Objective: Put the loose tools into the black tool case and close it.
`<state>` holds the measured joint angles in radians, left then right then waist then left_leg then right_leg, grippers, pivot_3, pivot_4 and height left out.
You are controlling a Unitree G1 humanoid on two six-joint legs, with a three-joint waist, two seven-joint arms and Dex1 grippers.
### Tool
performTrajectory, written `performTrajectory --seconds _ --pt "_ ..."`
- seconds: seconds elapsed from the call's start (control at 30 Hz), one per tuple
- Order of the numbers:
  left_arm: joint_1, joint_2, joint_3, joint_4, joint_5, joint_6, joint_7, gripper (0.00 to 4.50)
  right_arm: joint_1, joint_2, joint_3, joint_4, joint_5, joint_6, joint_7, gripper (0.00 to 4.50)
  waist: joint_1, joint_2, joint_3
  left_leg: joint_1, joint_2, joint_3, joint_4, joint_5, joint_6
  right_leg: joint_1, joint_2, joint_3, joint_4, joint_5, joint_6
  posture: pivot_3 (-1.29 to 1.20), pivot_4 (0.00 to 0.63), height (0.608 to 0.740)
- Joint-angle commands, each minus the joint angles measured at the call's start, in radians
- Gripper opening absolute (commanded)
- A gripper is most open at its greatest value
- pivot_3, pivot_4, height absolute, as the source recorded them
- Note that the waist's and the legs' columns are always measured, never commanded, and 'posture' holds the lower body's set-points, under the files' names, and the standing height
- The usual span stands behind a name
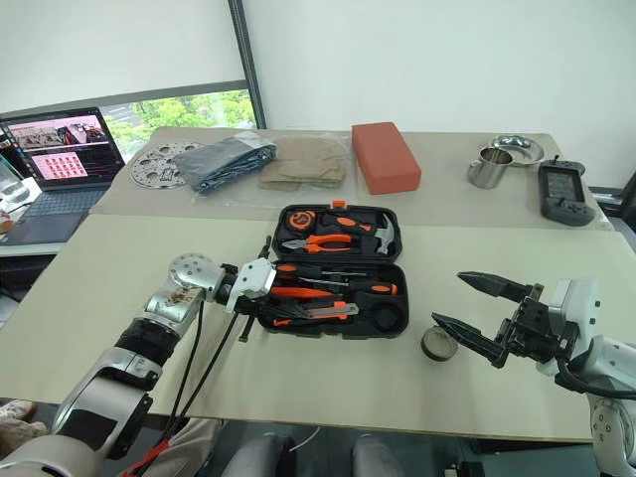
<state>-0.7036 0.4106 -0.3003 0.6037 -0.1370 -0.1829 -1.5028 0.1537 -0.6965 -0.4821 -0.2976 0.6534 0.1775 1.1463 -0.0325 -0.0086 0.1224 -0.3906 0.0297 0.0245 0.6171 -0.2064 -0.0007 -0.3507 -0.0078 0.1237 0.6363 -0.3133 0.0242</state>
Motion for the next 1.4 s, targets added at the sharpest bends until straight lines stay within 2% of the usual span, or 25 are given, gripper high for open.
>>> performTrajectory --seconds 0.03,0.27,0.5,1.1,1.4 --pt "-0.026 -0.032 0.010 0.070 0.019 -0.014 0.038 0.03 -0.001 0.005 -0.020 -0.030 0.023 -0.032 -0.004 4.27 0.003 0.000 0.000 0.000 0.000 0.000 0.002 0.000 0.000 0.000 0.000 0.000 0.003 -0.001 0.001 0.00 0.150 0.740" --pt "-0.040 -0.051 0.072 0.002 -0.090 0.055 -0.017 0.03 0.007 0.005 -0.026 -0.033 0.025 -0.033 -0.003 4.27 -0.009 0.000 0.000 -0.001 0.001 0.000 0.006 0.000 0.000 -0.001 0.001 0.000 0.006 -0.003 0.004 0.00 0.150 0.740" --pt "-0.058 -0.036 0.097 0.011 -0.080 0.043 -0.022 0.03 0.004 0.006 -0.024 -0.030 0.024 -0.035 -0.002 4.27 -0.010 0.000 0.000 -0.001 0.001 -0.001 0.006 0.000 0.000 -0.001 0.002 0.000 0.006 -0.002 0.004 0.00 0.150 0.740" --pt "-0.082 -0.055 -0.043 0.316 0.190 -0.287 0.066 0.03 0.020 0.004 -0.033 -0.033 0.027 -0.045 -0.001 4.27 -0.006 0.000 -0.001 0.001 0.000 0.000 0.006 0.000 0.000 0.001 0.001 0.000 0.006 -0.003 0.004 0.00 0.150 0.740" --pt "-0.077 -0.087 -0.067 0.371 0.223 -0.327 0.095 0.03 0.037 -0.009 -0.036 -0.037 0.031 -0.032 0.006 4.27 -0.004 0.001 -0.004 0.002 0.000 0.000 0.007 0.000 0.000 0.003 0.001 0.000 0.006 -0.003 0.005 0.00 0.150 0.740"
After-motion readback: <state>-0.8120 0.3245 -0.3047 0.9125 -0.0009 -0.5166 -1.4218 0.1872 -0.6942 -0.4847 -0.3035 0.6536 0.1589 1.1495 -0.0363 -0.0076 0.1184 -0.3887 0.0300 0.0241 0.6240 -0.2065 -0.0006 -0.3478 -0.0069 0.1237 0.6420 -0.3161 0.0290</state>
